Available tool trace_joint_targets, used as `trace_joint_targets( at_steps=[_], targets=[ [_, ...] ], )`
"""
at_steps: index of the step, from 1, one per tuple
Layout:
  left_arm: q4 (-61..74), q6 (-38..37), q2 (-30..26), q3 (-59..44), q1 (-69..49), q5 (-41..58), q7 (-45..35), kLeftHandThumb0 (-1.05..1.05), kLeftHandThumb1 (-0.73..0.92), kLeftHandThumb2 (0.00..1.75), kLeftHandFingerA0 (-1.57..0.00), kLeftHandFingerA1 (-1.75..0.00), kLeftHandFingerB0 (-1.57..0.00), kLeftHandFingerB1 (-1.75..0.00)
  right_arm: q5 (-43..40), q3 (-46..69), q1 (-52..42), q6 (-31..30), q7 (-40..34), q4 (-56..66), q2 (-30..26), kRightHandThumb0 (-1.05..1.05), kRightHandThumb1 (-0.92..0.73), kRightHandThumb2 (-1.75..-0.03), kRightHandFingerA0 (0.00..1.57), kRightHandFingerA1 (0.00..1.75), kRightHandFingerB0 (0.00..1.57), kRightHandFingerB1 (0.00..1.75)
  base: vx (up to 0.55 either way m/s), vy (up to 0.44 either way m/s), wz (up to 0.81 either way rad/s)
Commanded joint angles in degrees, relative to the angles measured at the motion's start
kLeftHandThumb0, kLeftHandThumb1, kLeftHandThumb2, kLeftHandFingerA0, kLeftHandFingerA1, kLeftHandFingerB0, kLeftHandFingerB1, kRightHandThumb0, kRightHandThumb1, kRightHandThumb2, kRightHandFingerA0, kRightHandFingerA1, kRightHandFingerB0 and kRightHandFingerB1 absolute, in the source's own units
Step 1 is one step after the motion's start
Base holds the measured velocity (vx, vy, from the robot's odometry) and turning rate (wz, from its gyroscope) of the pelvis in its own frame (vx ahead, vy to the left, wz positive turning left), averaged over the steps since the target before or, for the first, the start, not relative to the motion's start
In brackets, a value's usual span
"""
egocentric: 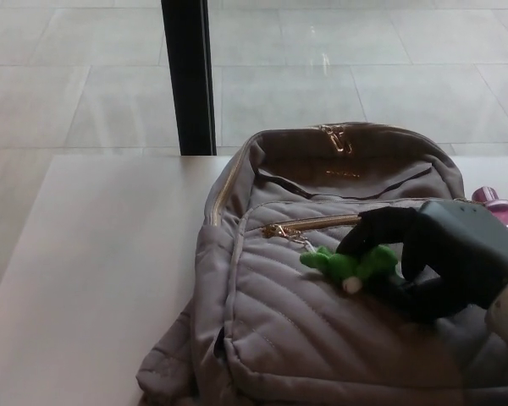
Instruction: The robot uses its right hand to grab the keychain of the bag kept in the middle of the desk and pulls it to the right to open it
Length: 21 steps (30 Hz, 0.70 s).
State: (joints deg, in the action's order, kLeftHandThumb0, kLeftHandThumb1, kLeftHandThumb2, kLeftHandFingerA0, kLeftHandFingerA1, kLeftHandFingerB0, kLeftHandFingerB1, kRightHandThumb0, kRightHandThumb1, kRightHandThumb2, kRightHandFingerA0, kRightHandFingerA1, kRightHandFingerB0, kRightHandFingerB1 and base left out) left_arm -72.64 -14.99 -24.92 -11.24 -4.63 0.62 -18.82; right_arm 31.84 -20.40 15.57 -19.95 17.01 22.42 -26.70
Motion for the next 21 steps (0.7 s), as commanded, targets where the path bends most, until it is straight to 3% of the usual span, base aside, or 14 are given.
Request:
trace_joint_targets(
  at_steps=[1, 3, 4, 5, 6, 7, 8, 11, 12, 13, 18, 21],
  targets=[
    [-0.2, 0.07, -0.2, -0.81, 0.11, 0.91, -0.1, -0.85, 0.92, 0.78, -0.65, -0.58, -0.48, -0.48, 1.79, -3.21, -4.28, -0.19, 4.25, -2.78, -1.54, -0.25, -0.61, -0.81, 0.92, 1.67, 0.92, 0.62, 0.0, 0.0, 0.0],
    [-0.2, -0.2, -0.01, -0.72, -0.03, 0.72, -0.14, -0.84, 0.92, 0.79, -0.65, -0.58, -0.47, -0.48, 2.48, -3.88, -4.61, -0.19, 4.19, -2.38, -1.33, -0.26, -0.62, -0.89, 0.94, 1.63, 0.96, 0.69, 0.0, 0.0, 0.0],
    [-0.25, -0.76, -0.06, -0.5, -0.13, 0.35, 0.08, -0.84, 0.92, 0.81, -0.66, -0.58, -0.47, -0.48, 2.29, -4.01, -4.7, -0.68, 4.28, -2.28, -0.7, -0.27, -0.62, -0.97, 0.95, 1.62, 0.95, 0.93, 0.0, 0.0, 0.0],
    [-0.38, -0.67, -0.06, -0.67, -0.03, 0.5, -0.14, -0.85, 0.92, 0.8, -0.65, -0.59, -0.46, -0.49, 2.48, -4.04, -4.78, -0.92, 4.06, -2.24, -0.38, -0.28, -0.6, -1.03, 0.96, 1.66, 0.92, 1.02, 0.0, 0.0, 0.0],
    [-0.48, -0.5, -0.08, -0.92, 0.08, 0.78, -0.63, -0.85, 0.92, 0.8, -0.64, -0.59, -0.46, -0.48, 2.84, -4.04, -4.95, -1.38, 3.54, -2.16, 0.1, -0.32, -0.53, -1.07, 1.14, 1.51, 0.93, 1.08, 0.0, 0.0, 0.0],
    [-0.38, -0.59, -0.12, -0.9, 0.01, 0.73, -0.81, -0.85, 0.92, 0.8, -0.64, -0.59, -0.46, -0.48, 3.04, -3.98, -5.08, -1.62, 3.33, -2.1, 0.32, -0.32, -0.53, -1.07, 1.14, 1.51, 0.93, 1.08, 0.0, 0.0, 0.0],
    [-0.12, -0.57, -0.14, -0.78, -0.06, 0.6, -0.59, -0.86, 0.92, 0.79, -0.64, -0.56, -0.5, -0.47, 2.85, -2.91, -6.22, -0.66, 0.21, -2.01, 1.62, -0.3, -0.53, -1.17, 1.03, 1.75, 0.88, 1.23, 0.0, 0.0, 0.0],
    [0.0, -0.64, -0.11, -0.76, -0.19, 0.57, -0.37, -0.86, 0.92, 0.78, -0.65, -0.56, -0.5, -0.47, 2.98, -1.55, -7.27, 2.43, -4.1, -3.06, 3.31, -0.33, -0.46, -1.18, 1.0, 1.75, 0.87, 1.29, 0.0, 0.0, 0.0],
    [-0.25, -0.65, -0.04, -0.88, -0.19, 0.65, -0.35, -0.92, 0.8, 0.92, -0.61, -0.6, -0.46, -0.52, 3.06, -0.85, -7.86, 4.1, -6.4, -3.32, 3.81, -0.35, -0.52, -1.18, 1.04, 1.75, 0.83, 1.35, 0.0, 0.0, 0.0],
    [-0.45, -0.77, -0.01, -1.03, -0.21, 0.8, -0.73, -0.86, 0.92, 0.78, -0.62, -0.55, -0.49, -0.47, 2.84, -0.03, -8.2, 5.53, -7.68, -3.39, 4.09, -0.37, -0.55, -1.15, 1.02, 1.75, 0.73, 1.55, 0.0, 0.0, 0.0],
    [-0.71, -1.09, 0.25, -0.89, -0.53, 0.37, -0.43, -0.86, 0.92, 0.79, -0.63, -0.55, -0.48, -0.48, 3.11, 1.58, -8.7, 7.63, -9.42, -3.65, 5.04, -0.33, -0.58, -1.11, 1.0, 1.75, 0.7, 1.68, 0.0, 0.0, 0.0],
    [-0.76, -0.52, 0.34, -0.77, -0.41, 0.19, 0.58, -0.93, 0.8, 0.93, -0.63, -0.59, -0.48, -0.52, 3.19, 2.47, -8.43, 8.21, -10.38, -3.9, 5.83, -0.33, -0.59, -1.11, 0.96, 1.75, 0.76, 1.55, 0.0, 0.0, 0.0]
  ],
)
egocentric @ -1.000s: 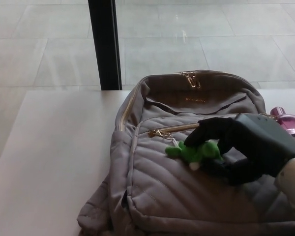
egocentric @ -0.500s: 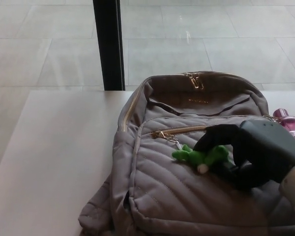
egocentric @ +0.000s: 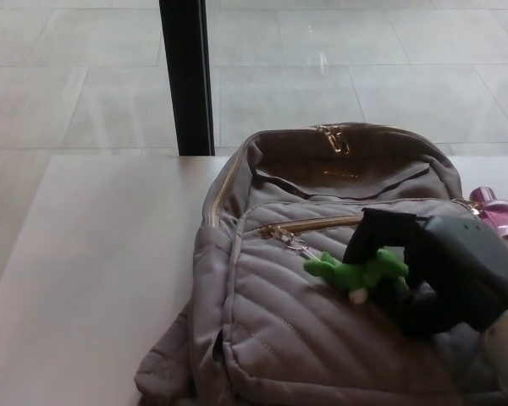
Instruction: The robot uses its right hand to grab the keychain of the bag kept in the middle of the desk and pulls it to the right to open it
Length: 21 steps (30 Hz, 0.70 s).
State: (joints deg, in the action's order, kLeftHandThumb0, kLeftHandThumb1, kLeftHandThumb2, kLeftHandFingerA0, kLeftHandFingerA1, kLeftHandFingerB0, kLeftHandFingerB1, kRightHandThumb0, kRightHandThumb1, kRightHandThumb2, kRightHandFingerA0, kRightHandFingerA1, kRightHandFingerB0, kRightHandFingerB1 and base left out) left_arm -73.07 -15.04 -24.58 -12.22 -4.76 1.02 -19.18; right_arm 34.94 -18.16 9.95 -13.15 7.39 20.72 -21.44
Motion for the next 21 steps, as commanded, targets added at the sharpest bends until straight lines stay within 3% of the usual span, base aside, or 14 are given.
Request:
trace_joint_targets(
  at_steps=[1, 3, 4, 5, 6, 8, 9, 10, 11, 12, 15, 16, 18, 21],
  targets=[
    [-0.38, -1.03, -0.09, 0.01, -0.36, 0.09, -0.15, -0.86, 0.92, 0.79, -0.63, -0.56, -0.49, -0.47, -1.21, 1.6, -1.96, 2.27, -1.31, -2.66, 1.14, -0.34, -0.58, -1.1, 0.96, 1.75, 0.79, 1.48, 0.0, 0.0, 0.0],
    [-0.27, -0.97, -0.12, 0.28, -0.38, -0.2, 0.33, -0.88, 0.92, 0.79, -0.64, -0.56, -0.5, -0.47, -1.6, 2.56, -1.49, 2.61, -1.42, -2.71, 1.63, -0.32, -0.6, -1.05, 0.95, 1.75, 0.78, 1.47, 0.0, 0.0, 0.0],
    [-0.2, -1.35, -0.17, 0.33, -0.63, -0.23, 0.38, -0.87, 0.92, 0.79, -0.64, -0.55, -0.5, -0.47, -2.03, 3.6, -0.38, 3.73, -2.49, -3.5, 1.95, -0.31, -0.63, -0.97, 0.95, 1.75, 0.65, 1.66, 0.0, 0.0, 0.0],
    [-0.17, -1.52, -0.16, 0.22, -0.76, -0.05, 0.15, -0.87, 0.92, 0.79, -0.63, -0.56, -0.5, -0.48, -2.05, 4.57, 0.75, 4.18, -2.99, -3.83, 1.9, -0.3, -0.61, -0.99, 0.92, 1.75, 0.74, 1.47, 0.0, 0.0, 0.0],
    [-0.17, -1.55, -0.14, 0.2, -0.79, -0.01, 0.13, -0.87, 0.92, 0.79, -0.64, -0.55, -0.51, -0.47, -1.93, 5.69, 1.79, 4.39, -3.58, -4.15, 1.92, -0.29, -0.66, -0.87, 0.9, 1.75, 0.74, 1.41, 0.0, 0.0, 0.0],
    [-0.17, -1.59, -0.18, 0.16, -0.95, 0.0, 0.27, -0.87, 0.92, 0.79, -0.64, -0.55, -0.51, -0.47, -1.86, 6.93, 3.13, 4.93, -4.46, -5.03, 2.25, -0.29, -0.66, -0.87, 0.9, 1.75, 0.74, 1.41, 0.0, 0.0, 0.0],
    [-0.17, -1.28, -0.1, 0.04, -0.87, 0.17, 0.25, -0.86, 0.92, 0.79, -0.62, -0.55, -0.5, -0.47, -2.18, 7.83, 4.01, 4.17, -3.47, -4.82, 2.04, -0.32, -0.73, -0.73, 0.9, 1.75, 0.72, 0.95, 0.0, 0.0, 0.0],
    [-0.08, -1.07, -0.04, -0.16, -0.94, 0.41, 0.25, -0.85, 0.92, 0.78, -0.63, -0.56, -0.49, -0.47, -3.22, 9.61, 5.95, 3.73, -2.61, -5.46, 1.46, -0.29, -0.62, -0.98, 0.88, 1.75, 0.74, 1.37, 0.0, 0.0, 0.0],
    [0.06, -0.96, 0.0, -0.4, -1.08, 0.66, 0.26, -0.85, 0.92, 0.78, -0.63, -0.56, -0.49, -0.47, -4.59, 11.7, 8.32, 3.54, -1.95, -6.55, 0.7, -0.29, -0.62, -0.98, 0.88, 1.75, 0.74, 1.37, 0.0, 0.0, 0.0],
    [0.17, -0.96, 0.05, -0.48, -1.16, 0.72, 0.21, -0.93, 0.79, 0.93, -0.6, -0.61, -0.46, -0.52, -4.24, 12.5, 9.52, 2.85, -1.39, -7.14, 0.1, -0.26, -0.62, -1.0, 0.89, 1.75, 0.74, 1.4, 0.0, 0.0, 0.0],
    [0.34, -1.44, 0.11, -0.68, -1.39, 0.86, -0.15, -0.93, 0.8, 0.93, -0.58, -0.61, -0.45, -0.52, -4.31, 14.3, 12.15, 2.96, -0.34, -9.93, -1.71, -0.28, -0.65, -0.93, 0.91, 1.75, 0.76, 1.42, 0.0, 0.0, 0.0],
    [-0.03, -0.81, 0.26, -1.14, -1.12, 1.27, -0.09, -0.86, 0.92, 0.78, -0.64, -0.6, -0.47, -0.48, -4.45, 14.89, 12.82, 4.68, -0.83, -11.58, -2.78, -0.3, -0.61, -1.0, 0.92, 1.75, 0.77, 1.45, 0.0, 0.0, 0.0],
    [-0.3, -1.56, 0.0, -0.85, -1.08, 0.72, -0.05, -0.87, 0.92, 0.8, -0.63, -0.61, -0.46, -0.5, -5.11, 16.17, 14.29, 7.93, -0.84, -15.94, -6.01, -0.32, -0.54, -1.1, 0.96, 1.75, 0.82, 1.44, 0.0, 0.0, 0.0],
    [-0.21, -1.35, -0.02, -1.03, -1.09, 0.83, -0.09, -0.87, 0.92, 0.8, -0.63, -0.59, -0.46, -0.49, -4.72, 15.91, 14.57, 9.87, -1.14, -18.11, -8.07, -0.31, -0.55, -1.02, 0.96, 1.75, 0.82, 1.39, 0.0, 0.0, 0.0]
  ],
)
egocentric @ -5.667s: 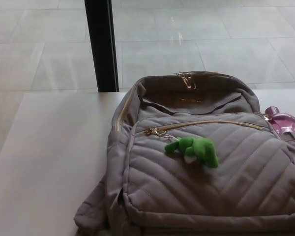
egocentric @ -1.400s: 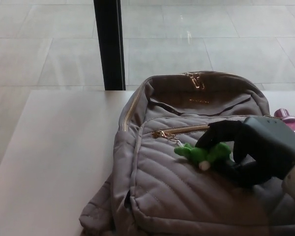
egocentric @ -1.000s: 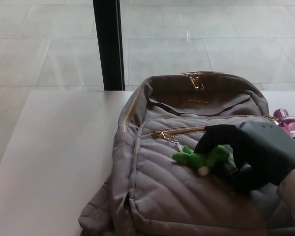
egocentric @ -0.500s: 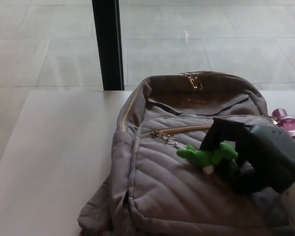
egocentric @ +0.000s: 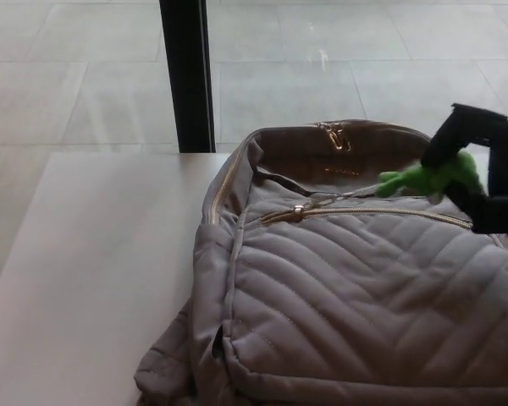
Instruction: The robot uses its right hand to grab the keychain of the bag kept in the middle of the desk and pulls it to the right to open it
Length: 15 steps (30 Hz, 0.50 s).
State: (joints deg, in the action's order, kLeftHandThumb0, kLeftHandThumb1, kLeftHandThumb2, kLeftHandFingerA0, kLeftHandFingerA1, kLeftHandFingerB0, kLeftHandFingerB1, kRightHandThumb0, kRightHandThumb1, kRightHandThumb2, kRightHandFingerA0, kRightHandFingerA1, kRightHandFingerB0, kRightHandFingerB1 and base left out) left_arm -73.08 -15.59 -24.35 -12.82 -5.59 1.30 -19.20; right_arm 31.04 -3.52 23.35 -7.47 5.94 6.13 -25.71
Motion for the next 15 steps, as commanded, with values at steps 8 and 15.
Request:
trace_joint_targets(
  at_steps=[8, 15],
  targets=[
    [-0.51, 0.06, 0.06, -0.27, 0.09, 0.35, 0.69, -0.87, 0.92, 0.8, -0.66, -0.6, -0.49, -0.49, 1.17, 0.82, -5.31, 7.31, -0.67, -4.58, -8.79, -0.23, -0.59, -0.98, 1.14, 1.74, 0.74, 1.38, 0.0, 0.0, 0.0],
    [-0.5, 0.38, 0.31, -1.5, -0.17, 1.3, -0.36, -0.93, 0.8, 0.93, -0.59, -0.63, -0.45, -0.53, 1.33, 5.54, -13.65, 11.0, -4.27, -10.26, -14.53, -0.3, -0.68, -0.75, 0.91, 1.75, 0.78, 1.16, 0.0, 0.0, 0.0]
  ],
)
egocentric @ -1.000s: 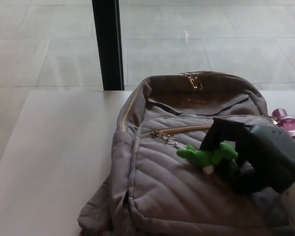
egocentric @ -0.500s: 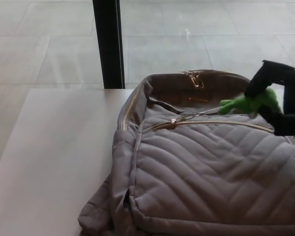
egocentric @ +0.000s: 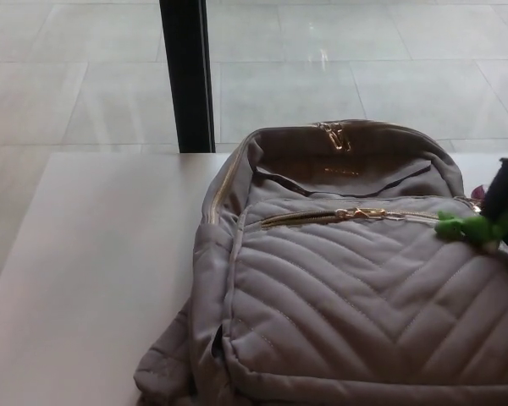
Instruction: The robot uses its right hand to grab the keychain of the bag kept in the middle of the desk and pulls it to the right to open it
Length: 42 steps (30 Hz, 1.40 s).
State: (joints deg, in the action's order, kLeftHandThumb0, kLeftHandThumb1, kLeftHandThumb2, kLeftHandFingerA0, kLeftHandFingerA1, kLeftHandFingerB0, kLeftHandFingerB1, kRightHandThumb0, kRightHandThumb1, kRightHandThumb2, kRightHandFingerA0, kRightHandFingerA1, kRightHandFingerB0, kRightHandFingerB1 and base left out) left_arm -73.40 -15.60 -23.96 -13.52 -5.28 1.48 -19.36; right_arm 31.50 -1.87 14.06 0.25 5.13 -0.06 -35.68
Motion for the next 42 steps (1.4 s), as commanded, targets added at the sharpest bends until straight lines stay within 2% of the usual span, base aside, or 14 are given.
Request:
trace_joint_targets(
  at_steps=[1, 6, 11, 15, 16, 17, 22, 30, 31, 32, 34, 37, 40, 42],
  targets=[
    [0.05, 0.38, -0.18, -0.5, -0.61, 0.68, 0.25, -0.88, 0.92, 0.81, -0.62, -0.58, -0.48, -0.47, 0.61, 5.03, -5.12, 3.01, -3.27, -4.72, -5.51, -0.27, -0.67, -0.78, 0.91, 1.73, 0.78, 1.24, 0.0, 0.0, 0.0],
    [0.32, -0.03, -0.12, -0.64, -1.47, 0.67, 0.56, -0.92, 0.81, 0.93, -0.59, -0.61, -0.43, -0.51, -1.69, 10.27, -6.8, 6.85, -6.03, -11.85, -8.93, -0.25, -0.68, -0.79, 0.89, 1.75, 0.63, 1.57, 0.0, 0.0, 0.0],
    [0.13, 0.13, 0.19, -1.24, -1.66, 1.0, 0.97, -0.86, 0.92, 0.8, -0.6, -0.61, -0.48, -0.5, -2.31, 13.77, -6.46, 7.88, -7.11, -16.82, -11.47, -0.3, -0.63, -0.93, 0.99, 1.7, 0.88, 0.96, 0.0, 0.0, 0.0],
    [-0.03, 0.99, 0.43, -1.78, -1.67, 1.44, 1.19, -0.86, 0.92, 0.78, -0.63, -0.6, -0.49, -0.47, -2.83, 15.15, -6.78, 7.26, -6.45, -17.04, -12.57, -0.3, -0.62, -0.93, 0.99, 1.69, 0.84, 1.19, 0.0, 0.0, 0.0],
    [-0.03, 1.1, 0.58, -2.31, -1.72, 2.12, 0.37, -0.85, 0.92, 0.77, -0.6, -0.6, -0.48, -0.47, -2.9, 15.52, -6.84, 7.53, -6.96, -17.18, -12.58, -0.35, -0.55, -1.1, 1.2, 1.31, 0.91, 1.05, 0.0, 0.0, 0.0],
    [0.06, 0.98, 0.63, -2.47, -1.81, 2.3, 0.08, -0.85, 0.92, 0.77, -0.59, -0.62, -0.44, -0.48, -3.14, 15.98, -6.97, 6.65, -6.6, -16.83, -12.49, -0.29, -0.6, -0.88, 1.13, 1.68, 0.81, 1.29, 0.0, 0.0, 0.0],
    [-0.22, 1.21, 0.55, -2.42, -1.57, 2.25, 0.03, -0.85, 0.92, 0.76, -0.61, -0.58, -0.49, -0.48, -3.89, 16.92, -7.58, 7.53, -7.62, -17.57, -11.48, -0.31, -0.66, -0.85, 0.93, 1.75, 0.75, 1.49, 0.0, 0.0, 0.0],
    [-0.16, 1.45, 0.38, -2.36, -1.49, 2.5, 0.21, -0.92, 0.79, 0.92, -0.59, -0.63, -0.44, -0.52, -6.64, 16.79, -9.15, 8.62, -6.17, -17.28, -9.54, -0.27, -0.7, -0.8, 0.87, 1.7, 0.7, 1.18, 0.0, 0.0, 0.0],
    [-0.29, 1.56, 0.31, -2.3, -1.45, 2.45, 0.2, -0.85, 0.92, 0.77, -0.6, -0.56, -0.47, -0.46, -7.49, 16.08, -10.1, 8.68, -2.31, -16.39, -10.84, -0.29, -0.7, -0.61, 0.82, 0.8, 0.5, 0.45, 0.0, 0.0, 0.0],
    [-0.33, 1.51, 0.35, -2.3, -1.49, 2.46, 0.23, -0.86, 0.92, 0.78, -0.61, -0.59, -0.44, -0.47, -8.55, 15.2, -11.1, 8.64, 2.38, -15.47, -12.6, -0.5, -0.6, -0.61, 0.18, 0.4, 0.06, 0.21, 0.0, 0.0, 0.0],
    [-0.23, 1.29, 0.37, -2.37, -1.61, 2.63, -0.24, -0.86, 0.92, 0.77, -0.58, -0.58, -0.48, -0.48, -11.51, 14.63, -12.82, 6.58, 10.34, -13.24, -14.59, -0.94, -0.54, -0.87, 0.0, 0.08, 0.0, 0.0, 0.0, 0.0, 0.0],
    [-0.22, 0.84, 0.52, -2.35, -1.76, 2.65, -0.4, -0.83, 0.92, 0.78, -0.56, -0.6, -0.43, -0.49, -15.02, 15.81, -13.99, 3.62, 14.5, -11.68, -14.21, -1.0, -0.58, -0.92, 0.0, 0.08, 0.0, 0.0, 0.0, 0.0, 0.0],
    [-0.41, 1.18, 0.55, -2.33, -1.77, 2.57, -0.01, -0.85, 0.92, 0.78, -0.59, -0.6, -0.44, -0.48, -20.15, 17.61, -15.39, 4.02, 18.47, -11.91, -14.01, -0.96, -0.58, -0.59, 0.0, 0.0, 0.0, 0.0, 0.0, 0.0, 0.0],
    [-0.51, 1.07, 0.67, -2.84, -1.82, 3.09, -0.38, -0.84, 0.92, 0.77, -0.58, -0.61, -0.43, -0.49, -25.74, 20.36, -17.31, 3.16, 22.5, -12.04, -13.38, -1.05, -0.62, -0.97, 0.0, 0.17, 0.0, 0.02, 0.0, 0.0, 0.0]
  ],
)
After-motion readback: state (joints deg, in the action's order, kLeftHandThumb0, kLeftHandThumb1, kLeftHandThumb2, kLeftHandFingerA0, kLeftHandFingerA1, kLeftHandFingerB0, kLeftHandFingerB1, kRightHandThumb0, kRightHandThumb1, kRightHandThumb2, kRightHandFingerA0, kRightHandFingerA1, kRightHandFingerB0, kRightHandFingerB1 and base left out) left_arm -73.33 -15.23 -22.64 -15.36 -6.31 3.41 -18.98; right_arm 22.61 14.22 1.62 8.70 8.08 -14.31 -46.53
